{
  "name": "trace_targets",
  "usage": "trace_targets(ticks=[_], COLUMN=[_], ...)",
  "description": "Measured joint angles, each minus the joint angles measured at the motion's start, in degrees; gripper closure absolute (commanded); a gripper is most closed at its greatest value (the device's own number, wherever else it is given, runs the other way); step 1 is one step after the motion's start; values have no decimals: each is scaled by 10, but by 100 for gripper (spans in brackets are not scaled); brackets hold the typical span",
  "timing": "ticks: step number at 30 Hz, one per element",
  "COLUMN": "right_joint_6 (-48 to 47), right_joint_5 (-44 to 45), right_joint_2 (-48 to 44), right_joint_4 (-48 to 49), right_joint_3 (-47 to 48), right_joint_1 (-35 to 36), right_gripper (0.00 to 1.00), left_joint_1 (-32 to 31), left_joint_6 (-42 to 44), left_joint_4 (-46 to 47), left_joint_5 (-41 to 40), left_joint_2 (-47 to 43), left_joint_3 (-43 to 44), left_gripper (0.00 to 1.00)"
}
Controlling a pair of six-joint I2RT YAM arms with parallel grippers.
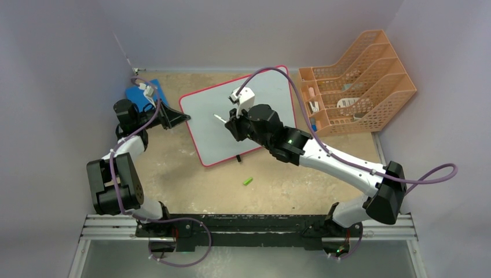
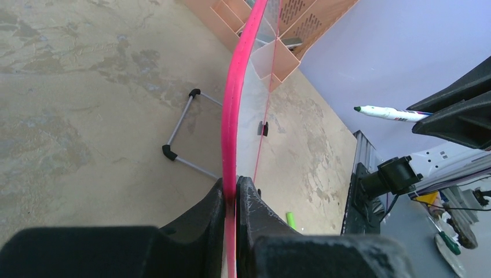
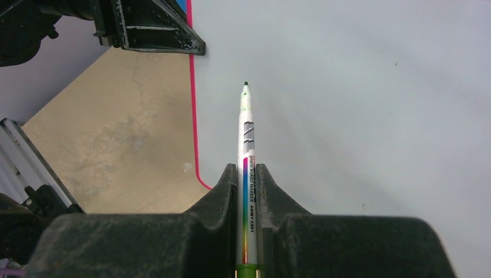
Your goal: Write a sentence on the whiteboard
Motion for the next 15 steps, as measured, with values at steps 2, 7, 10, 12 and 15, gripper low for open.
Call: trace_targets(ticks=[2, 7, 10, 12, 15], right_joint_6=[0, 0, 0, 0, 0], right_joint_5=[5, 15, 22, 26, 29], right_joint_2=[0, 0, 0, 0, 0], right_joint_4=[0, 3, 9, 14, 24], right_joint_3=[0, 0, 0, 0, 0], right_joint_1=[1, 4, 5, 8, 12], right_gripper=[100, 100, 100, 100, 100], left_joint_1=[-1, -1, -2, -2, -3], left_joint_6=[3, 14, 17, 21, 25], left_joint_4=[-1, -8, -10, -12, -18], left_joint_5=[0, -1, -1, -2, -3], left_joint_2=[0, -1, -2, -3, -6], left_joint_3=[0, 0, 0, 0, 0], left_gripper=[100, 100, 100, 100, 100])
